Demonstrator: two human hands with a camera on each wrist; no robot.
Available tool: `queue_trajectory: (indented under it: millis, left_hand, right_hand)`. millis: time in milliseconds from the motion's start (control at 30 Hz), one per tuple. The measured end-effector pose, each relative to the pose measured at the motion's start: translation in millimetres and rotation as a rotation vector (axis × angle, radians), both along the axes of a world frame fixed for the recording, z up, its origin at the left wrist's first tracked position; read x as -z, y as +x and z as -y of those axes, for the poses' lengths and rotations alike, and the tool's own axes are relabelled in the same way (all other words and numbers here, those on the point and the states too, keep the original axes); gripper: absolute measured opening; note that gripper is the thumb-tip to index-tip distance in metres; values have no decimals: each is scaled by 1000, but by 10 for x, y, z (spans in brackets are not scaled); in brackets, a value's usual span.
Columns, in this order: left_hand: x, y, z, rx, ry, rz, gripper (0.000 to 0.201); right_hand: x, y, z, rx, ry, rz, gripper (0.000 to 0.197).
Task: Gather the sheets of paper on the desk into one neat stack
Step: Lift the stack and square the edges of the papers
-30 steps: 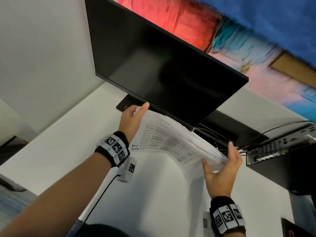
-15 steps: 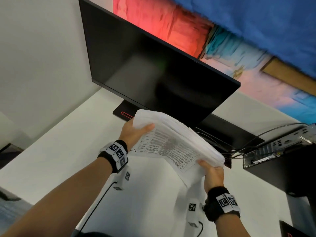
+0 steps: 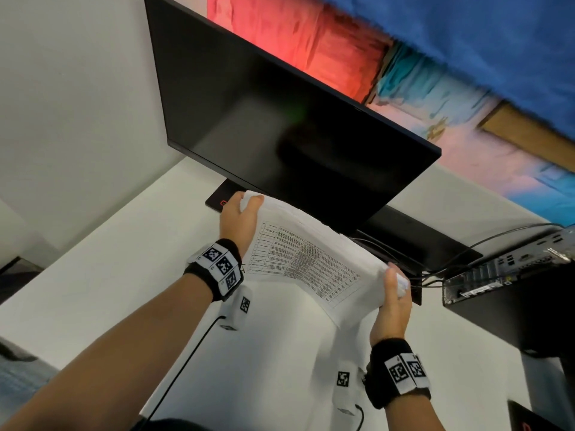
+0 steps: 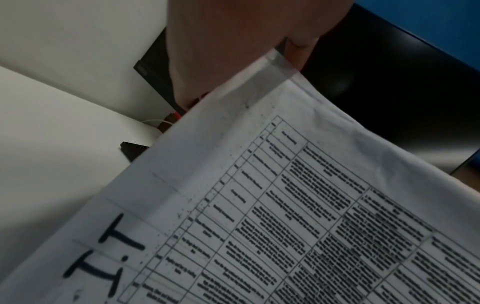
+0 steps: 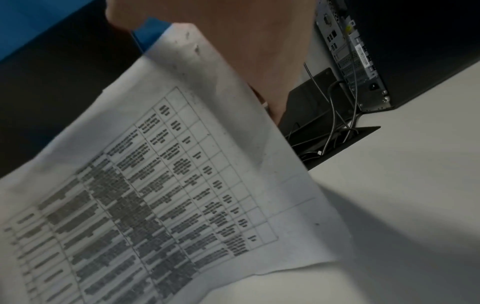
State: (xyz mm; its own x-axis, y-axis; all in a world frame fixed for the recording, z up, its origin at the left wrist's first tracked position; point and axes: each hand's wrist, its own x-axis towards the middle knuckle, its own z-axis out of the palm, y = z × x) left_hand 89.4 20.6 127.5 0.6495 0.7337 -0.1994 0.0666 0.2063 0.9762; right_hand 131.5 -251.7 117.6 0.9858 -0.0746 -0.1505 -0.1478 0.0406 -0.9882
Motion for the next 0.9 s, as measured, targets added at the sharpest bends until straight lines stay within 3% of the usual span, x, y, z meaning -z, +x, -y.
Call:
queue_trajectory:
  millis: [67,200,366,400,466,533,600,733,900]
  left_hand:
    - [2,17,16,11,7,-13,28]
    - [-4,53,13,-23,41,-22,29]
    - [7,64,-22,26,7,-38,26]
    - [5,51,-21,47,-7,-29,27]
    - [-3,12,-24,96,-30,-2,25]
    - [43,-30,-67,135,-52,-24,41]
    - [134,-80,-132,188,-69,-79,54]
    - [289,-129,-65,280,-66,-133,48]
    - [285,-46,62,201,-79,-64,35]
  right_hand:
    - [-55,9,-47,44,50,-57,56]
    - [-134,84,-77,113,43,-120,17]
    - [-149,153,-73,108,-6,-114,16]
    - [-133,154,-60,109,-12,-110,18]
    - [-77,139,-2,80,-17,-97,44]
    - [-12,102,84,14,-37,-75,67]
    - [60,48,158,-54,-53,-51,76]
    - [197,7,117,-99,-156,-150,49]
    - [163,122,57,74,-150,-190,33]
